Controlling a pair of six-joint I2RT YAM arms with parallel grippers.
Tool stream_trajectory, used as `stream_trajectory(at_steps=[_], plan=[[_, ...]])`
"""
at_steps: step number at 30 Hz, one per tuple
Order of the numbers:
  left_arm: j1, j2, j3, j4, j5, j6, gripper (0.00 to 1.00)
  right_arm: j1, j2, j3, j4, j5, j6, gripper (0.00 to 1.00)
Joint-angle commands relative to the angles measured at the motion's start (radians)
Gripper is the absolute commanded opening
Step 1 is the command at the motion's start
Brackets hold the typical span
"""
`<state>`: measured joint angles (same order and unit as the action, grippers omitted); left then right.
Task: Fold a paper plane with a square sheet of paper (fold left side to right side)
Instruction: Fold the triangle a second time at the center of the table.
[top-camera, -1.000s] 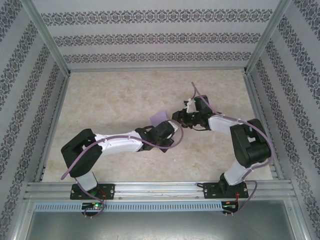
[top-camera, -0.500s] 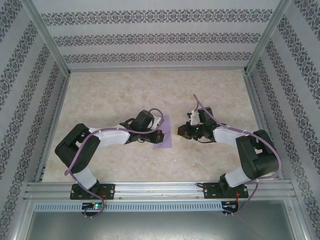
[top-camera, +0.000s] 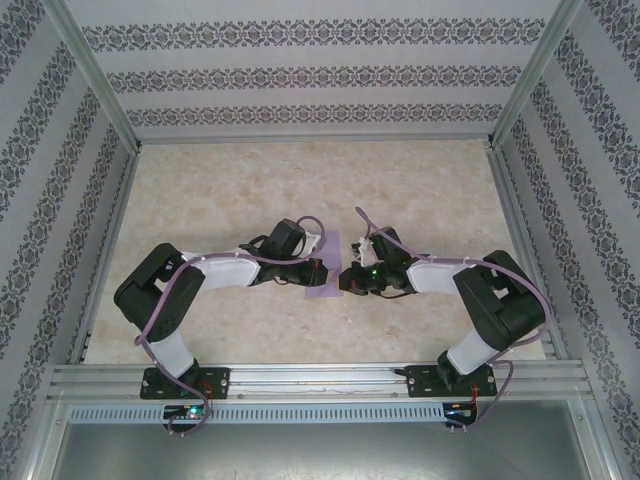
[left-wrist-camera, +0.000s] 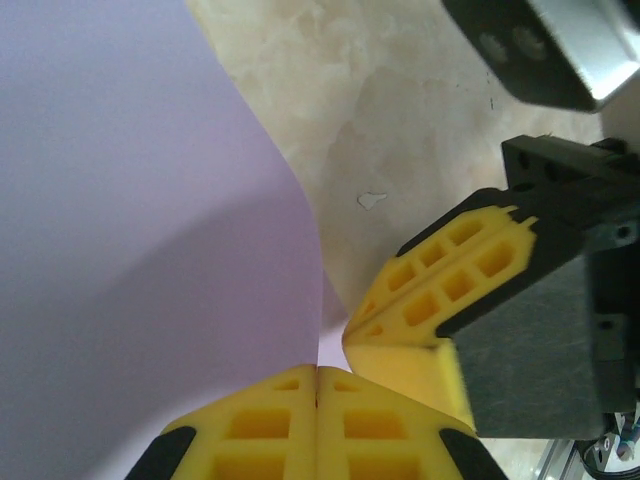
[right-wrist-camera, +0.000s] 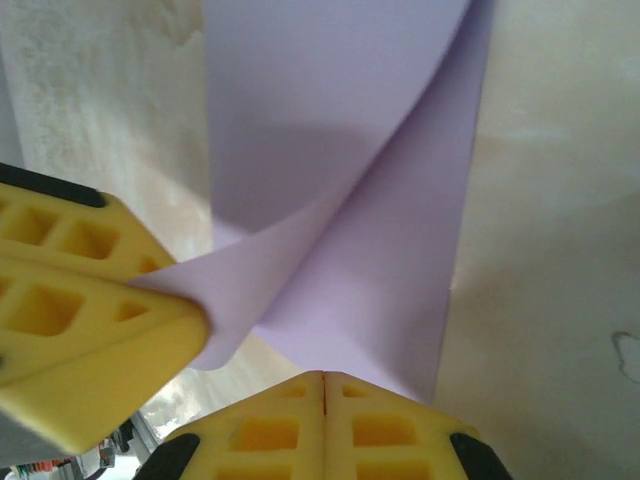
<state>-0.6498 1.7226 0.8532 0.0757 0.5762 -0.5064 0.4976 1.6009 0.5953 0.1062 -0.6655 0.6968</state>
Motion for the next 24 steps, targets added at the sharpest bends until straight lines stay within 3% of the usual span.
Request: stream_trajectory(at_steps=[1, 24], plan=[[0.019, 0.014, 0.010, 0.009, 0.016, -0.004, 0.00, 0.015, 0.029, 0.017, 0.013, 0.027, 0.007, 0.00], [0.070, 0.055, 0.081, -0.120, 0.025, 0.132, 0.00, 0.018, 0.079, 0.017, -0.054, 0.050, -0.033, 0.00]])
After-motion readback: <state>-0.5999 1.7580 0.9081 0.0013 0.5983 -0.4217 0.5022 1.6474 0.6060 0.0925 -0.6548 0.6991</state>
